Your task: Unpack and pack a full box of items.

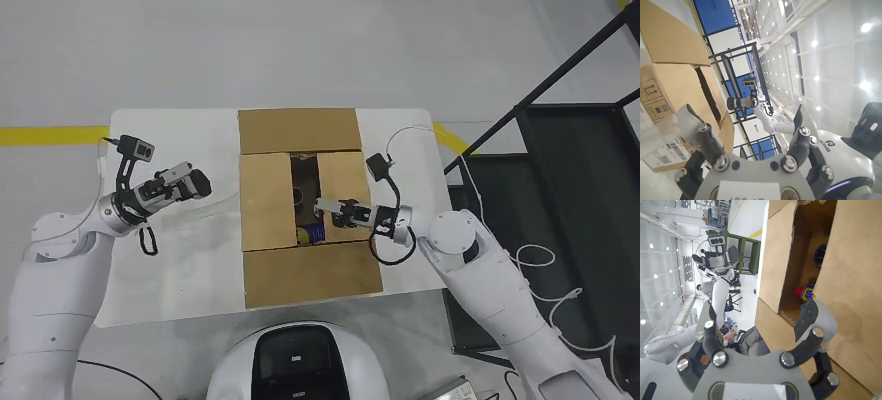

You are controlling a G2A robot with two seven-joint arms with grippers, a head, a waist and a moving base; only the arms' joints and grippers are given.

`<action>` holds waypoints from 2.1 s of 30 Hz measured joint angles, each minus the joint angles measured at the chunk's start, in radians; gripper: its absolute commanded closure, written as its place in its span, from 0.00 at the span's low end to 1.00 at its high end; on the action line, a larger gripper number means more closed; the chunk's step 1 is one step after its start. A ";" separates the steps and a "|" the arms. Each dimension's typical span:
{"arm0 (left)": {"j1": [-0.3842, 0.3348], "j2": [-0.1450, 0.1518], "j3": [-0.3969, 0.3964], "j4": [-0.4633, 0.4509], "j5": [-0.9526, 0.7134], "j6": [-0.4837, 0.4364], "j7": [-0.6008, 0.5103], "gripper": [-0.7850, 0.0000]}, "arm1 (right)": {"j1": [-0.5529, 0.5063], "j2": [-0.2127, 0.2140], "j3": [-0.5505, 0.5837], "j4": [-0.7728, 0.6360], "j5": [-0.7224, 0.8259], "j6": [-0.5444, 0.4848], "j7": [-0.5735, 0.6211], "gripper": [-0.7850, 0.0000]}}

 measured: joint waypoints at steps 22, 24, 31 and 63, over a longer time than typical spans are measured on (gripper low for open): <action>-0.138 0.032 -0.048 0.135 0.013 0.038 -0.171 0.00 | 0.289 -0.122 -0.349 0.181 0.011 0.021 0.007 0.00; -0.140 0.030 -0.050 0.136 -0.021 0.039 -0.154 0.00 | 0.285 -0.123 -0.344 0.148 0.017 -0.010 0.020 0.00; -0.141 0.025 -0.049 0.106 -0.116 0.055 -0.136 0.00 | 0.334 -0.161 -0.412 0.116 0.047 -0.057 -0.004 0.00; -0.190 -0.008 0.161 0.330 0.100 0.125 -0.012 0.00 | 0.238 -0.189 -0.277 0.104 -0.025 -0.144 -0.021 0.00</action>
